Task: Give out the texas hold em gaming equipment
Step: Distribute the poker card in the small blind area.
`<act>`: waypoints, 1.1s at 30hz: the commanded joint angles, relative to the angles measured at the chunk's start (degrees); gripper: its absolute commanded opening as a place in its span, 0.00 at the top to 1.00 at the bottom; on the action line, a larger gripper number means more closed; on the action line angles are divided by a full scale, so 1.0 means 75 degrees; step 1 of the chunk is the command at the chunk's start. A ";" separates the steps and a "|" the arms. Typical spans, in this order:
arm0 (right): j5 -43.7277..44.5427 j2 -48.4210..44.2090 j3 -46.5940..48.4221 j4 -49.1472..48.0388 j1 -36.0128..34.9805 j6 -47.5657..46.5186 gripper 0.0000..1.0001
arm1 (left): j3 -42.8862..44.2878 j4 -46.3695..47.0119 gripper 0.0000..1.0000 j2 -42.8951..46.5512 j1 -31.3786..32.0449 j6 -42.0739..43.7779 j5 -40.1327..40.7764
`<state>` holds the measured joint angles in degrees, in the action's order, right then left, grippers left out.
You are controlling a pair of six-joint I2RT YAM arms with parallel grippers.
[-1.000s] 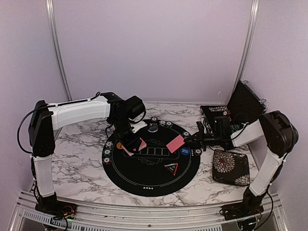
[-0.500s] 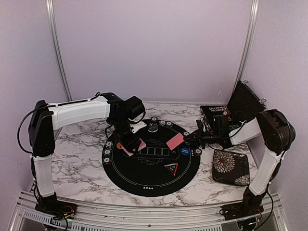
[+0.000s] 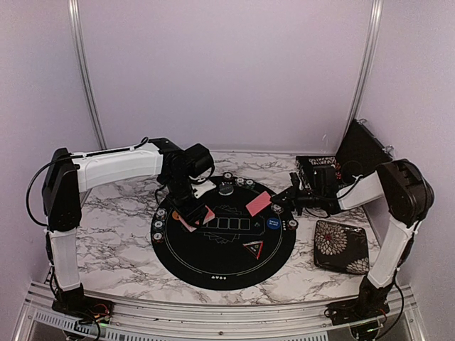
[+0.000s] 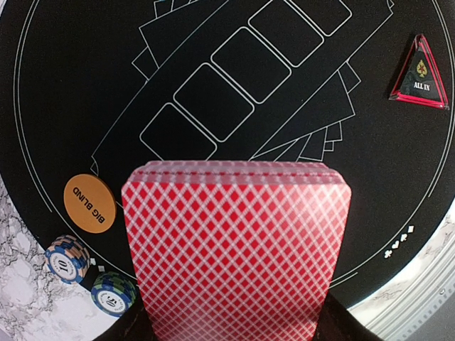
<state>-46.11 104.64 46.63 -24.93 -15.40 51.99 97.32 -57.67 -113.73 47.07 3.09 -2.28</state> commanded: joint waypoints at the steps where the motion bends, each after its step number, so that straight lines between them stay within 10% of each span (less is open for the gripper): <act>1: 0.0151 0.0118 0.0340 0.0178 0.0083 -0.0160 1.00 | -0.0014 0.0082 0.55 0.0370 -0.0044 0.0103 0.0012; 33: 0.0531 -0.1477 -0.1230 -0.0013 0.0082 0.0295 1.00 | -0.0097 0.0130 0.55 0.0400 -0.0077 0.0115 -0.0024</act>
<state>-43.29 97.36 39.94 -22.94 -15.20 52.56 97.19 -57.36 -113.43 46.76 3.14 -2.33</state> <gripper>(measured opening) 0.004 0.670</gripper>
